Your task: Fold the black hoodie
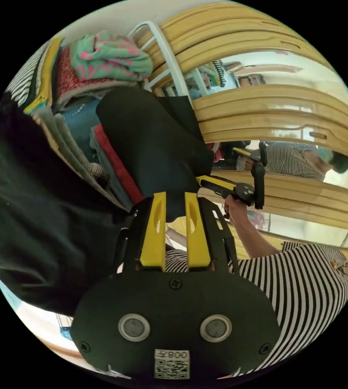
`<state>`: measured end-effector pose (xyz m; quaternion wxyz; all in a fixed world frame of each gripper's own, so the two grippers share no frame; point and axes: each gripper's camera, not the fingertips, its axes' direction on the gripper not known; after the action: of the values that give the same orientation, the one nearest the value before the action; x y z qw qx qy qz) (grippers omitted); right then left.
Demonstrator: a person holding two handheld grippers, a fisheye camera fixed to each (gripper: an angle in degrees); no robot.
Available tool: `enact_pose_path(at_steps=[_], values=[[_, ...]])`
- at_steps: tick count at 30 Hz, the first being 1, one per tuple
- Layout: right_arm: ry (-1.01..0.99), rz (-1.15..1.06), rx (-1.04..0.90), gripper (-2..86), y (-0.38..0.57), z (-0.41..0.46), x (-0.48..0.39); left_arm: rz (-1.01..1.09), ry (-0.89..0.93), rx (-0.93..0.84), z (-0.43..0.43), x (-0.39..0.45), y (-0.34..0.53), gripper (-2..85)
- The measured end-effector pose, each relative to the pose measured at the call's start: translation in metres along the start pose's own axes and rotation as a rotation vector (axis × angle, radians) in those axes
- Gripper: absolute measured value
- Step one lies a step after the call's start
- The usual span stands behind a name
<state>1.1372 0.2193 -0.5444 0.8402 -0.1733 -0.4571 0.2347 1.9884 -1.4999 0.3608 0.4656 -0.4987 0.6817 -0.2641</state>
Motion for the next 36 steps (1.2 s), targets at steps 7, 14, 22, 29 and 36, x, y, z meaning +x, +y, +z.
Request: enact_pose_path(at_steps=[7, 14, 22, 29, 36], values=[[0.056, -0.001, -0.013, 0.1, -0.022, 0.009, -0.007, 0.428, -0.443, -0.274, 0.094, 0.058, -0.041, 0.9], [0.147, 0.023, 0.001, 0.0, -0.04, 0.032, -0.013, 0.457, -0.435, -0.401, 0.118, 0.056, -0.04, 0.0], [0.151, 0.037, 0.013, 0.0, -0.057, 0.013, -0.008, 0.457, -0.318, -0.316, 0.068, 0.069, -0.019, 0.1], [-0.014, 0.144, 0.101, 0.0, -0.063, -0.036, 0.011, 0.516, -0.1, -0.154, -0.02, 0.069, 0.04, 0.6], [0.05, 0.212, 0.186, 0.3, -0.077, -0.072, -0.007, 0.536, 0.031, -0.036, -0.103, 0.051, 0.093, 3.1]])
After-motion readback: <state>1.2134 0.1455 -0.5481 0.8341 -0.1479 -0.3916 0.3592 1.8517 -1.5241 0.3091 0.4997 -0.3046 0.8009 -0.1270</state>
